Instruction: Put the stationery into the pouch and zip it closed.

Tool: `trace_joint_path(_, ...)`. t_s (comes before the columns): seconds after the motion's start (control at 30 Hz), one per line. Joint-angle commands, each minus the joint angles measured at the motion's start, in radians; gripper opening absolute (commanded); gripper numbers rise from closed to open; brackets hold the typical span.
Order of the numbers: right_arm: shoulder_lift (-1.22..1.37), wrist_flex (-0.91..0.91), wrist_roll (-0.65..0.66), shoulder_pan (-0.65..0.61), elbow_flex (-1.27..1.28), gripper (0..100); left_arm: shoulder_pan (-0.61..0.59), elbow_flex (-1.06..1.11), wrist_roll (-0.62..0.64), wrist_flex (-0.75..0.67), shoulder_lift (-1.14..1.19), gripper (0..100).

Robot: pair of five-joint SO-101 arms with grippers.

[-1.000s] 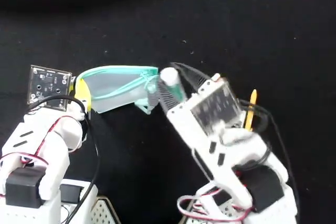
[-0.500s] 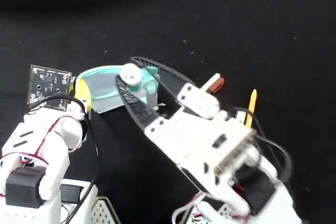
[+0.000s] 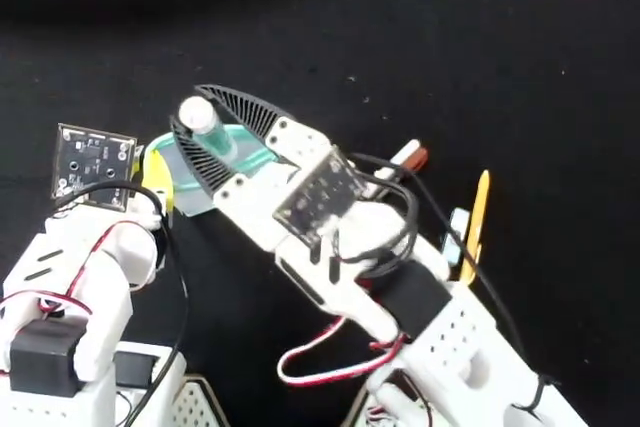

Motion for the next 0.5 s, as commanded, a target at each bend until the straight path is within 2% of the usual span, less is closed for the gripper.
trace_joint_path(0.0,0.002,-0.084,-0.008,0.058,0.087,1.2,-0.002,0.131,0.000,0.008,0.026,3)
trace_joint_path(0.2,0.001,-0.239,-0.003,0.101,0.306,1.2,-0.002,0.131,0.000,0.008,0.026,3)
trace_joint_path(0.4,-0.019,-0.233,0.000,0.097,0.363,2.0,-0.004,0.133,-0.002,0.008,0.026,3)
trace_joint_path(0.47,-0.045,-0.167,0.000,0.097,0.344,8.7,-0.004,0.133,-0.002,0.008,0.026,3)
